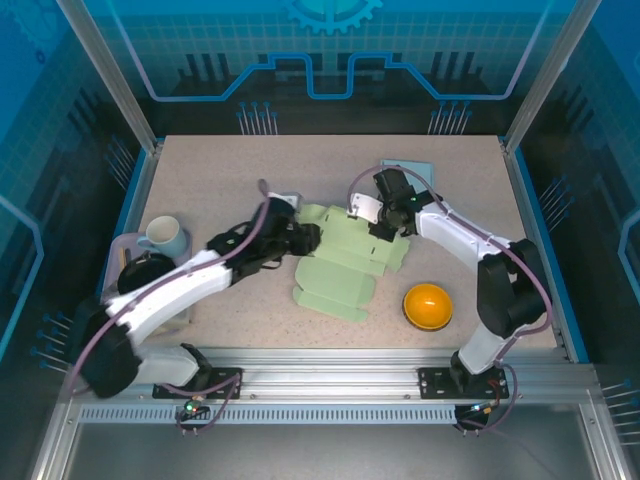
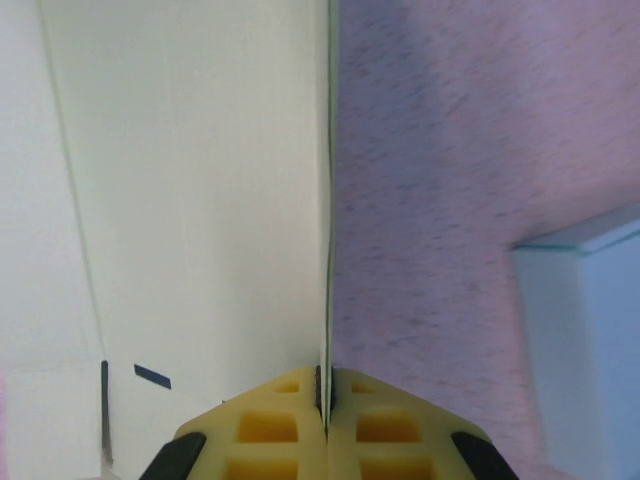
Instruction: Fold the paper box
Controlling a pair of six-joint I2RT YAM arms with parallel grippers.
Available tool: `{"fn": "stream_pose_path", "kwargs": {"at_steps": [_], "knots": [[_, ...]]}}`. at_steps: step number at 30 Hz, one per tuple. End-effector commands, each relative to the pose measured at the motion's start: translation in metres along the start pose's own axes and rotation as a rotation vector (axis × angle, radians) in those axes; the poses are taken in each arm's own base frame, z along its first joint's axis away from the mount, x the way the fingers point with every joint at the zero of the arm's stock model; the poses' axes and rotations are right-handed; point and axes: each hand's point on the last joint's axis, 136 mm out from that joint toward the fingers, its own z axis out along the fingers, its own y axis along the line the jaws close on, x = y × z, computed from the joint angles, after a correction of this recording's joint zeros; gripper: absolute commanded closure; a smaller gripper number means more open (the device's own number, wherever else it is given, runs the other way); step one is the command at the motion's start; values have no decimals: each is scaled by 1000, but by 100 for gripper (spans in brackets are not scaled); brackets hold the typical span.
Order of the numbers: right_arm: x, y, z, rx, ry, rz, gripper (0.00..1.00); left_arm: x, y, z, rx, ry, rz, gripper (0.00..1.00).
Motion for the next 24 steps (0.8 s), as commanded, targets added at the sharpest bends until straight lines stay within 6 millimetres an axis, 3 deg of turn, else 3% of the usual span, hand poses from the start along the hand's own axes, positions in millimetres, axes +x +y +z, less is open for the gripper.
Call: {"fn": "stream_pose_path", "kwargs": {"at_steps": [1, 4, 9, 13, 19, 24], "knots": [[-32, -23, -20, 200, -81, -206, 100, -13, 55, -19, -141, -94, -10, 48], [-55, -26, -33, 315, -152, -353, 100, -12, 91, -22, -208, -125, -89, 51], [-85, -26, -46, 448, -261, -553, 100, 6, 104, -11, -211, -147, -59, 52], [-85, -13, -36, 438, -281, -660, 100, 22, 108, -1, -189, -139, -52, 52], [-88, -6, -32, 494, -318, -650, 100, 50, 115, 15, -193, -70, -46, 52], [-73, 10, -7, 495, -277, -655, 100, 65, 106, 30, -185, -20, 1, 52]]}}
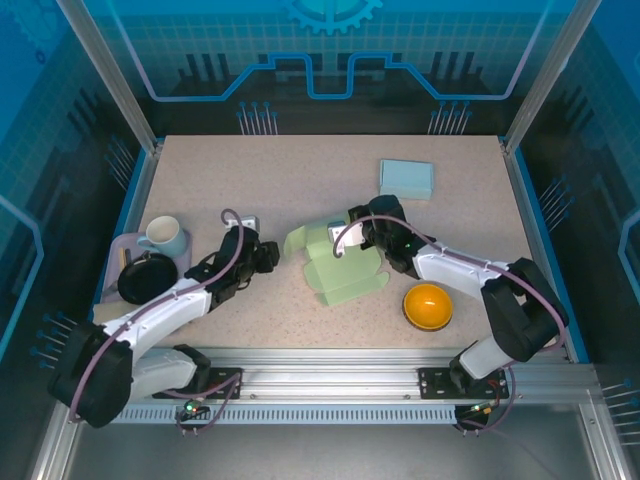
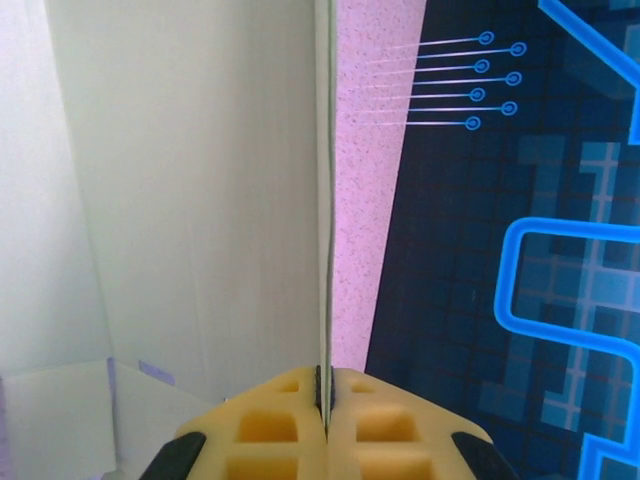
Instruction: Fold the paper box
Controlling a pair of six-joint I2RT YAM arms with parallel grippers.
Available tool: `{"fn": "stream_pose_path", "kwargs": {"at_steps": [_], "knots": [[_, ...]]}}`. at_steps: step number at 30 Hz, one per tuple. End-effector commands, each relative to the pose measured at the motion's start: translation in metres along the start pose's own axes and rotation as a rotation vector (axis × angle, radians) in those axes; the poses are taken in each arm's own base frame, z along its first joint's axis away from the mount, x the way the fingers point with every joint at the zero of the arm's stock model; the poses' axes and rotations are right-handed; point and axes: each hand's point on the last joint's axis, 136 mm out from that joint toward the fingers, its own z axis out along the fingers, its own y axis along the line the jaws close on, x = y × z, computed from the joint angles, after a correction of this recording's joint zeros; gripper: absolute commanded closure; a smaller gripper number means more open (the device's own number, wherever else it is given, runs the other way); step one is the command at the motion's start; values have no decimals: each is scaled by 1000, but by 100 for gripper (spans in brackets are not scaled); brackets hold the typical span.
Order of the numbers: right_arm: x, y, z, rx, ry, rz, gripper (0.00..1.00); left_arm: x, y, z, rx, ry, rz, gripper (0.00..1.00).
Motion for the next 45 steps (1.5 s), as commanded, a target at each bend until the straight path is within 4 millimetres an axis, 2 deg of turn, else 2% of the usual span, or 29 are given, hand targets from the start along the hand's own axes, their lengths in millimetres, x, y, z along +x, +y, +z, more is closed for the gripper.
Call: {"fn": "stream_pose_path", "kwargs": {"at_steps": [1, 8, 17, 23, 30, 39, 43, 45], "knots": [[-5, 0, 8, 59, 4, -17, 100, 3, -14, 7, 35, -3, 55, 52], [3, 16, 12, 49, 39, 11, 100, 14, -23, 26, 36, 48, 89, 52], [5, 34, 16, 38, 49, -22, 100, 21, -35, 34, 76, 65, 143, 51], [3, 36, 15, 48, 50, -29, 100, 20, -51, 38, 123, 68, 164, 51], [1, 29, 11, 76, 53, 0, 100, 21, -73, 37, 188, 50, 174, 51], [2, 31, 9, 83, 62, -1, 100, 33, -74, 51, 162, 79, 154, 52], [2, 38, 9, 69, 66, -10, 100, 30, -71, 58, 129, 70, 157, 49], [1, 40, 9, 64, 67, -12, 100, 28, -76, 59, 140, 67, 154, 48]]}}
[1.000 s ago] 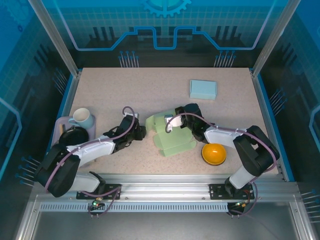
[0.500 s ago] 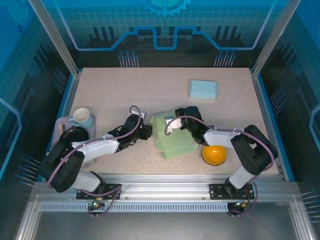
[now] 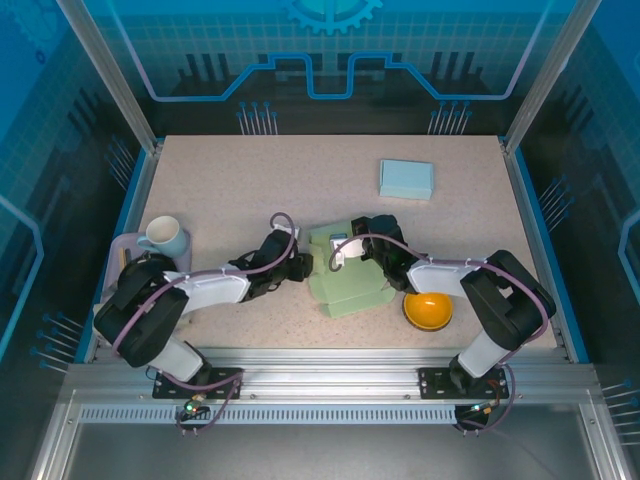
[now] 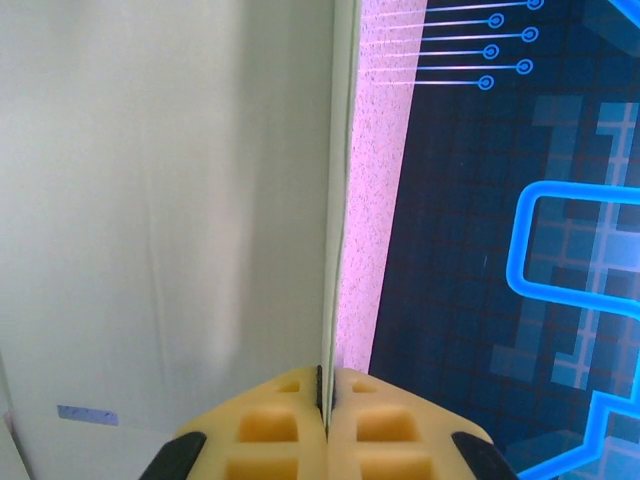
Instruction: Fold the paper box
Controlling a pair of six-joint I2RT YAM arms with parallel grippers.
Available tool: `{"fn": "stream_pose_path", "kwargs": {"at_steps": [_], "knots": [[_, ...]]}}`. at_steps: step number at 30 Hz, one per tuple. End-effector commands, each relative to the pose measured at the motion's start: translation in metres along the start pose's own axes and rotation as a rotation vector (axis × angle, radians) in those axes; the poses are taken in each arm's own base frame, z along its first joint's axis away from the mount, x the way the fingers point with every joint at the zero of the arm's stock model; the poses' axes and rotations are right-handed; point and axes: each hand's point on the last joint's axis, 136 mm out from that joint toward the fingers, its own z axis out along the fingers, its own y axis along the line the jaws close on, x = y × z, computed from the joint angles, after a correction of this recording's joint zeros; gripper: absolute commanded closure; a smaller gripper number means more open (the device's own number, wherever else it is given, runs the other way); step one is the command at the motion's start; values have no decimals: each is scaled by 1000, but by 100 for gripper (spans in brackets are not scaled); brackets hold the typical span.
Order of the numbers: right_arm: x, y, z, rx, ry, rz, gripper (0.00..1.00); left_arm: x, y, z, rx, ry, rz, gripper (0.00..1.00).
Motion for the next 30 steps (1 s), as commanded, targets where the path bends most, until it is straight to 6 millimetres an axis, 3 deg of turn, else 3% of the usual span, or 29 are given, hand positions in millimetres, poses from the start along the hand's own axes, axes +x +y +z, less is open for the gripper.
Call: {"fn": "stream_pose_path", "kwargs": {"at_steps": [1, 13, 21, 25, 30], "knots": [[-10, 8, -3, -8, -20, -4, 100, -25, -14, 0, 27, -70, -23, 47], [-8, 12, -3, -1, 1, -18, 100, -17, -48, -6, 186, -83, 12, 45], [-8, 11, -6, 21, 13, -11, 100, -9, -51, -6, 183, -58, 17, 45], [-9, -12, -14, 118, 13, 16, 100, -8, -39, -11, 117, -59, 29, 45], [-14, -55, -31, 274, -6, 94, 100, -13, -23, -17, 35, -96, 45, 45]]}}
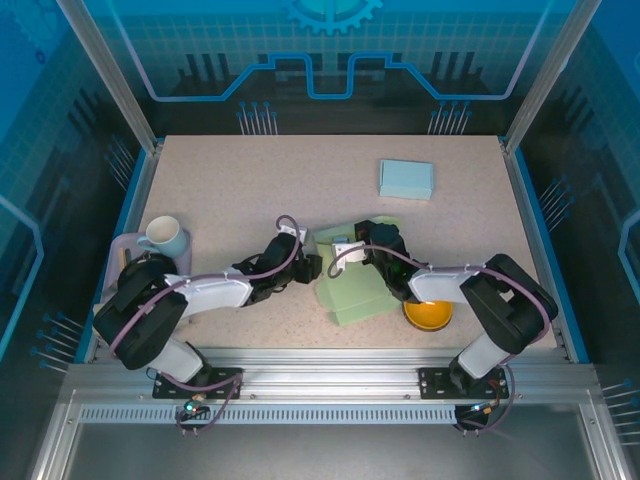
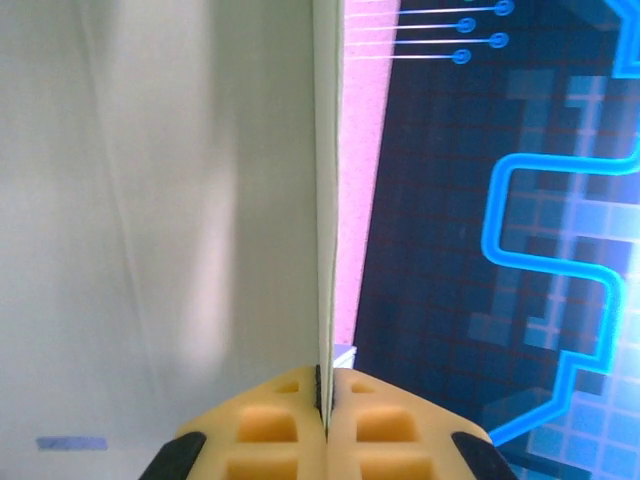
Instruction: Fold the paper box
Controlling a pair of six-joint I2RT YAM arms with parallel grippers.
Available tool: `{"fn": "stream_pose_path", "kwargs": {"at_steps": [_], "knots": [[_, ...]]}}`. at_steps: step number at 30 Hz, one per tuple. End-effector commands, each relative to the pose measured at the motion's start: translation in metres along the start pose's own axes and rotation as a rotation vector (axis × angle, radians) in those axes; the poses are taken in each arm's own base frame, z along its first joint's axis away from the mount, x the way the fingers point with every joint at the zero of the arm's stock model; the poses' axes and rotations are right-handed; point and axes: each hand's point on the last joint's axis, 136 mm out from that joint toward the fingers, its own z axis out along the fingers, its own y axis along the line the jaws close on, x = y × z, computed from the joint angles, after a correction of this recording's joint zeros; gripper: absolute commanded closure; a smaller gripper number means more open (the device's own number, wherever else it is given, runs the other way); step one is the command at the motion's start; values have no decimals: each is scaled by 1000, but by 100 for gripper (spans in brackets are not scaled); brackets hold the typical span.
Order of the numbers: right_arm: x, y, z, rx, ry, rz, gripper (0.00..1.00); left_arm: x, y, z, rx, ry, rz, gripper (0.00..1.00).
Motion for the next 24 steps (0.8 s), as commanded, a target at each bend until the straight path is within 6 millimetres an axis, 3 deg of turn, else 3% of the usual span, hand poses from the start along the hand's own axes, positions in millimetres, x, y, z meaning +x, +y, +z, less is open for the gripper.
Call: {"fn": "stream_pose_path", "kwargs": {"at_steps": [1, 4, 7, 10, 15, 20, 24], "knots": [[-16, -57, -15, 198, -48, 103, 100, -11, 4, -10, -43, -52, 30, 45], [-18, -67, -14, 221, -56, 127, 100, -20, 9, -14, -81, -79, 59, 44], [-22, -63, -7, 208, -62, 118, 100, -27, 13, -15, -107, -96, 97, 44], [-24, -46, 5, 161, -62, 95, 100, -34, 19, -18, -150, -103, 136, 44], [-24, -14, 24, 106, -39, 51, 100, -46, 27, -42, -174, -141, 149, 44], [-23, -5, 28, 101, -31, 66, 100, -38, 54, -62, -201, -166, 42, 44], [-21, -2, 26, 114, -25, 59, 100, -27, 60, -65, -192, -160, 7, 44]]}}
